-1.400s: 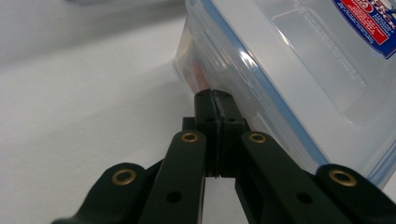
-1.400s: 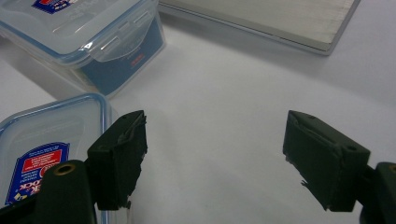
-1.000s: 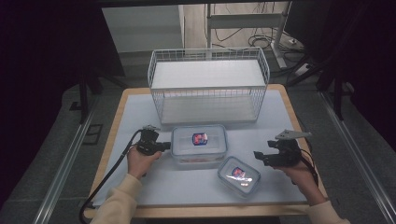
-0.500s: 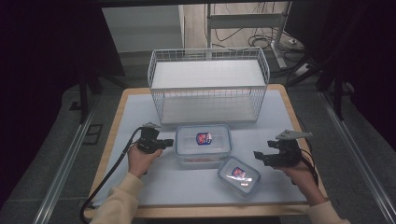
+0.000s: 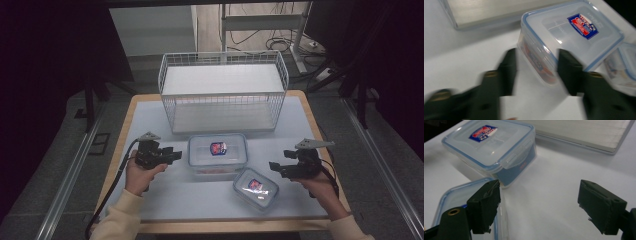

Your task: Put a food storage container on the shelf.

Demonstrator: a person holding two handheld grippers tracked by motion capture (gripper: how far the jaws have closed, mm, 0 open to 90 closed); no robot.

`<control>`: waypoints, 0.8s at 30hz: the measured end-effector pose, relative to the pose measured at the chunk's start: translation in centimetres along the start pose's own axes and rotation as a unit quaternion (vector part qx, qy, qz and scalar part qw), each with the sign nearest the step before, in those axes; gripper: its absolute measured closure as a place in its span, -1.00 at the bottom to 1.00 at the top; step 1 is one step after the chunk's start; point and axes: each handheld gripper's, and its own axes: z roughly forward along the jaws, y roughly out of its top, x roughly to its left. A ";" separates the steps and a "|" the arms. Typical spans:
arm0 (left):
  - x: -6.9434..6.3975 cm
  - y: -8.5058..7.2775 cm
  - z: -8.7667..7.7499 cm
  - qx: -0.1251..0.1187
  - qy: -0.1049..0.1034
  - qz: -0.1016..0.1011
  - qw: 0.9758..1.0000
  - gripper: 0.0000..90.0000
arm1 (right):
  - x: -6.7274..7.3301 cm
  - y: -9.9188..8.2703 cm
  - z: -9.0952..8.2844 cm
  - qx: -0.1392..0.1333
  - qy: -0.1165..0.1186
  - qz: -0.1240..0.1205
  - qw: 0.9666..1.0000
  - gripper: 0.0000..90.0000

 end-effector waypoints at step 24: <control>0.3 1.0 5.4 0.041 -0.116 -0.096 0.988 -0.72 | 2.0 2.2 2.1 -0.005 0.043 -0.012 0.999 -0.62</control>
